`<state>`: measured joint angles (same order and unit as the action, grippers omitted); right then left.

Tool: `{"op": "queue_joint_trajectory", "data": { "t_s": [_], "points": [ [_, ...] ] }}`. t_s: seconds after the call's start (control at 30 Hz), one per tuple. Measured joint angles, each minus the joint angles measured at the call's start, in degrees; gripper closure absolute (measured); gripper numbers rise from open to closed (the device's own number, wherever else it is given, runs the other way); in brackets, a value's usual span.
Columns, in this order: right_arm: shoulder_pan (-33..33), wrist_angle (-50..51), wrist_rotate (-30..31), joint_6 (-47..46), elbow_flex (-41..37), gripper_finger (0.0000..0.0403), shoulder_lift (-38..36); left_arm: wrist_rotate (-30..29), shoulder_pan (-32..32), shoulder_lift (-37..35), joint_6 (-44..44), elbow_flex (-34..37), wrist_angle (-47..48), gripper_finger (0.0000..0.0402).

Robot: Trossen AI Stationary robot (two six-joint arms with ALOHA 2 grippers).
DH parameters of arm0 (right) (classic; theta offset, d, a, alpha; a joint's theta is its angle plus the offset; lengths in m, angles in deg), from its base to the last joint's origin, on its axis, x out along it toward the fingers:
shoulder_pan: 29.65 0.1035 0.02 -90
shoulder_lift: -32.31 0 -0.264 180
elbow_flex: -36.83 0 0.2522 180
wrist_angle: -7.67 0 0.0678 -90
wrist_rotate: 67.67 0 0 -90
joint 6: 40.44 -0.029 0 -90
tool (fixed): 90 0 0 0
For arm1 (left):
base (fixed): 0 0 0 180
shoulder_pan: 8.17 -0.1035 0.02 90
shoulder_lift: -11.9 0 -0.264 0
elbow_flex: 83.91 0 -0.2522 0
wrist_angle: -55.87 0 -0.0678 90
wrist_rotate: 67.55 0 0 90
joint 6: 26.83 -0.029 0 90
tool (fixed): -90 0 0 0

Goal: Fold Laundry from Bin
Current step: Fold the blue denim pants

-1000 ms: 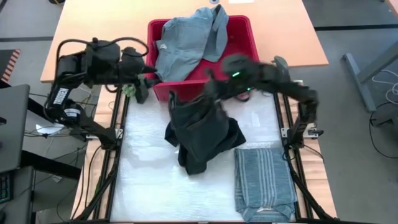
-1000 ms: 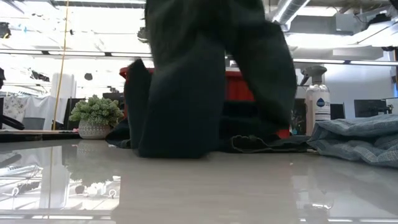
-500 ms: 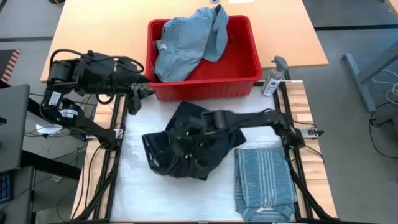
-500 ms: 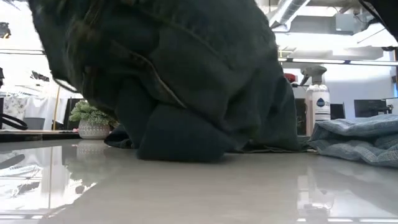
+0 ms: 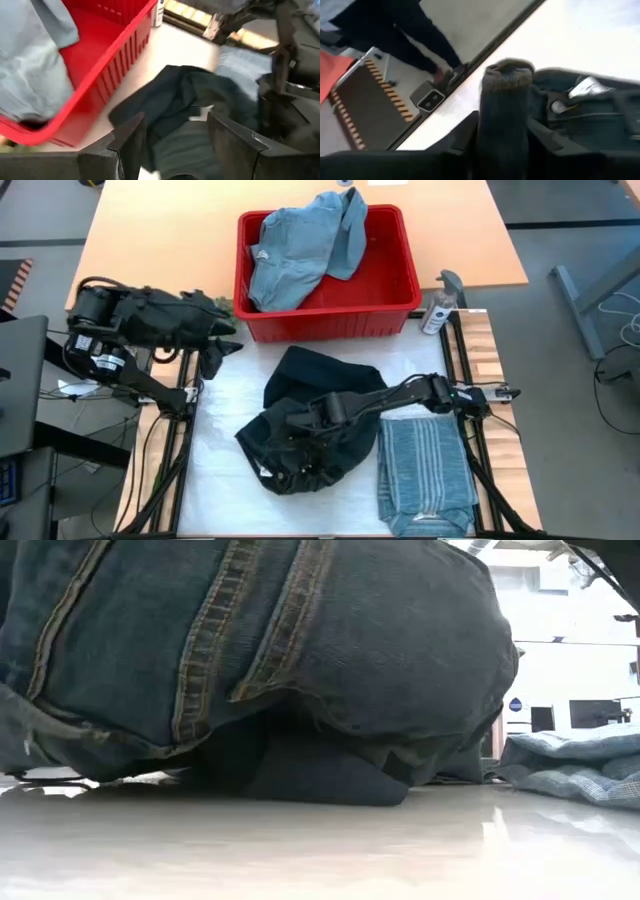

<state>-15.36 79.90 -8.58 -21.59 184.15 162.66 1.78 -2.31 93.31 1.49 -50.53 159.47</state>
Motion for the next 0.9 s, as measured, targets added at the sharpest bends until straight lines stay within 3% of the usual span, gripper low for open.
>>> {"op": "queue_joint_trajectory", "data": {
  "t_s": [0.13,0.27,0.47,0.63,0.8,0.9],
  "points": [
    [0.07,-0.33,2.67,0.68,0.1,0.0198,-5.57,-2.23,4.72,-0.72,6.01,-0.02,-0.55,0.0203],
    [0.41,5.58,8.85,0.21,0.11,0.0166,-11.76,-7.6,11.58,1.03,10.56,-0.02,-0.37,0.0203],
    [-2.1,18.88,27.82,-1.01,0.22,0.0169,-21.59,-18.71,22.1,7.56,15.93,-0.02,0.13,0.0203],
    [-7.45,28.12,33.83,-13.49,0.13,0.0172,-24.18,-33.53,29.96,15.73,26.58,0.0,0.11,0.0203],
    [-10.79,31.03,37.67,-25.75,-3.96,0.0172,-24.62,-36.89,33.85,22.13,39.26,0.0,0.14,0.0203],
    [-11.43,31.42,45.83,-26.35,-8.58,0.0172,-24.49,-37.48,35.74,24.69,44.11,0.25,0.08,0.0203]
  ]
}}
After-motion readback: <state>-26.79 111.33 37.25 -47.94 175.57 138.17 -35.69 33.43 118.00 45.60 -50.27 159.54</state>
